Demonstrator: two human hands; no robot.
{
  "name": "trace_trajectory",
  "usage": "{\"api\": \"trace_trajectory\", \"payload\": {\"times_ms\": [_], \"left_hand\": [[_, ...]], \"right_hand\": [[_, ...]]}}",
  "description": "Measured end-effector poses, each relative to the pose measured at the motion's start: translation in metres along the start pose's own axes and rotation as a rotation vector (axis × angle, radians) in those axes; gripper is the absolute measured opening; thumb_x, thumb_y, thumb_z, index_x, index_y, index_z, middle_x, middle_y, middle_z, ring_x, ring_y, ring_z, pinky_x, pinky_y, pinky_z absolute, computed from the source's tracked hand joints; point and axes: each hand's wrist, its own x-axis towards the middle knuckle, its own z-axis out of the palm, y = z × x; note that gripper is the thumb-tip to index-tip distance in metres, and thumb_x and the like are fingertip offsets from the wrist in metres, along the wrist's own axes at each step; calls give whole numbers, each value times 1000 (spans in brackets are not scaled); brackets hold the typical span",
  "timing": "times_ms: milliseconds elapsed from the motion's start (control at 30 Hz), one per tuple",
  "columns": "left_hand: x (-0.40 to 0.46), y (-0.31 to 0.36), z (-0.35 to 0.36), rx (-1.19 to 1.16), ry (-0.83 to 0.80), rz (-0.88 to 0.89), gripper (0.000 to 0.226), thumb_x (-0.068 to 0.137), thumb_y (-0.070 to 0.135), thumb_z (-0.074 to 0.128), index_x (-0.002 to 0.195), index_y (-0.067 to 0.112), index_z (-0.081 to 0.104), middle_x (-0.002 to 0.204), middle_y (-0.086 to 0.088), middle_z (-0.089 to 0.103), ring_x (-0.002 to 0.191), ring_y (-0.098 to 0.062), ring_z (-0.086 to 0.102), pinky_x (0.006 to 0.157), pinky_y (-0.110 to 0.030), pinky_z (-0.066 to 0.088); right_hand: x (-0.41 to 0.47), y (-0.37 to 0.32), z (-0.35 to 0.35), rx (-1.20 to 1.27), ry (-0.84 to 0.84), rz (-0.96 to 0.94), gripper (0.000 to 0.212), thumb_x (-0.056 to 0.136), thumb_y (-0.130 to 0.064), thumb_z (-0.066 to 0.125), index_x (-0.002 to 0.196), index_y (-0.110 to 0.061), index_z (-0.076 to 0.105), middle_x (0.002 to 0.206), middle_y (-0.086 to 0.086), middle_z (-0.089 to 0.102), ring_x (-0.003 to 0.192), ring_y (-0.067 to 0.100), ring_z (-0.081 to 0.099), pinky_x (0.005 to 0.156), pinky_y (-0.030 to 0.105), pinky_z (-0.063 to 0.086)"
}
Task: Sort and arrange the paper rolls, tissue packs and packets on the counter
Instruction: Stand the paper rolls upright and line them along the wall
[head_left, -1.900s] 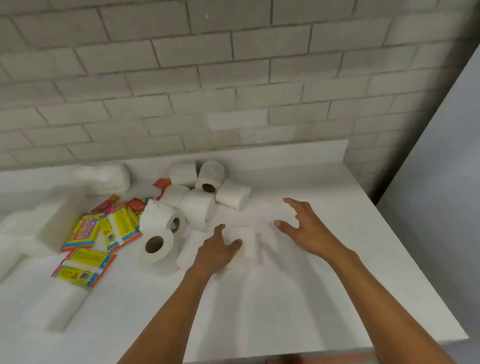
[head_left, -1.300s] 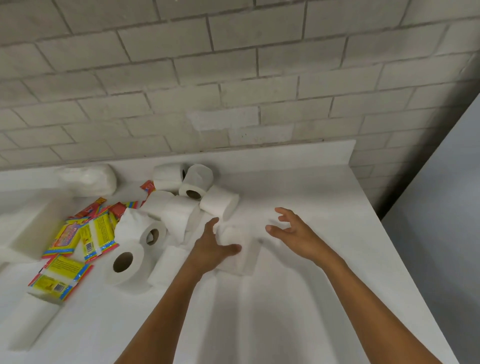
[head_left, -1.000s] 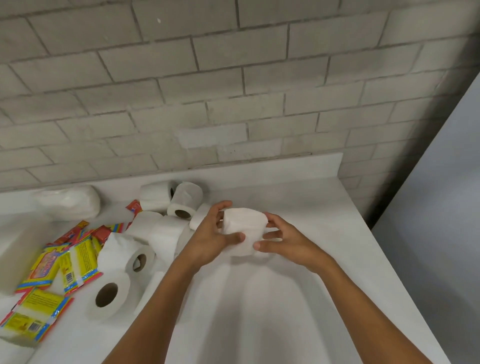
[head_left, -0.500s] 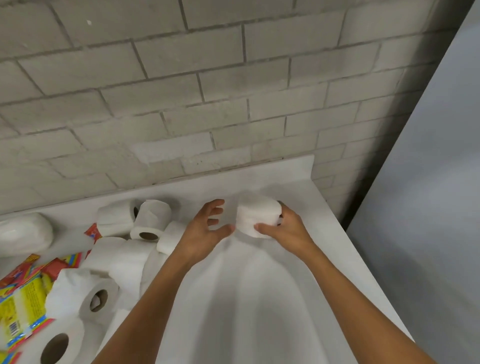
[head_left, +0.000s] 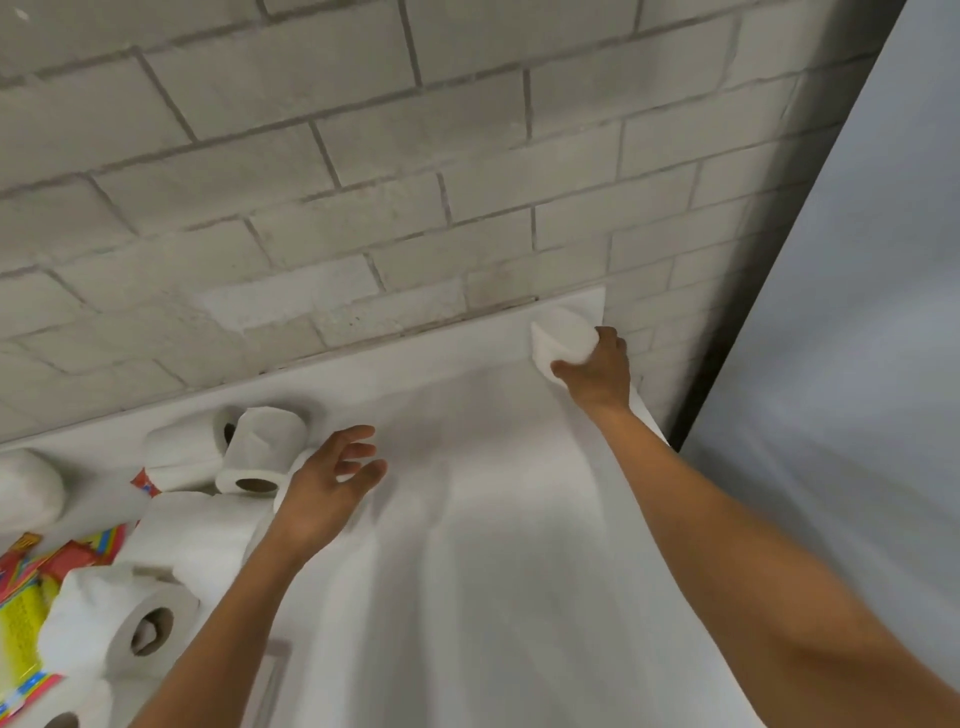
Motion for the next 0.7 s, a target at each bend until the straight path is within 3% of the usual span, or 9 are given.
{"api": "trace_trajectory", "payload": {"times_ms": [267, 700], "left_hand": [[-3, -18, -13, 17, 80, -25, 33, 93, 23, 68, 123, 32, 59, 115, 8, 67, 109, -8, 61, 90, -30, 45], [0, -39, -30, 211, 255, -123, 35, 94, 29, 65, 128, 25, 58, 122, 5, 64, 107, -18, 61, 86, -32, 42]], "right_hand": [[26, 5, 7, -114, 64, 36, 65, 74, -22, 76, 126, -7, 41, 130, 13, 45, 118, 35, 46, 75, 36, 39], [33, 16, 8, -116, 111, 89, 74, 70, -29, 81, 127, -6, 39, 129, 15, 45, 114, 38, 48, 77, 38, 39]]}}
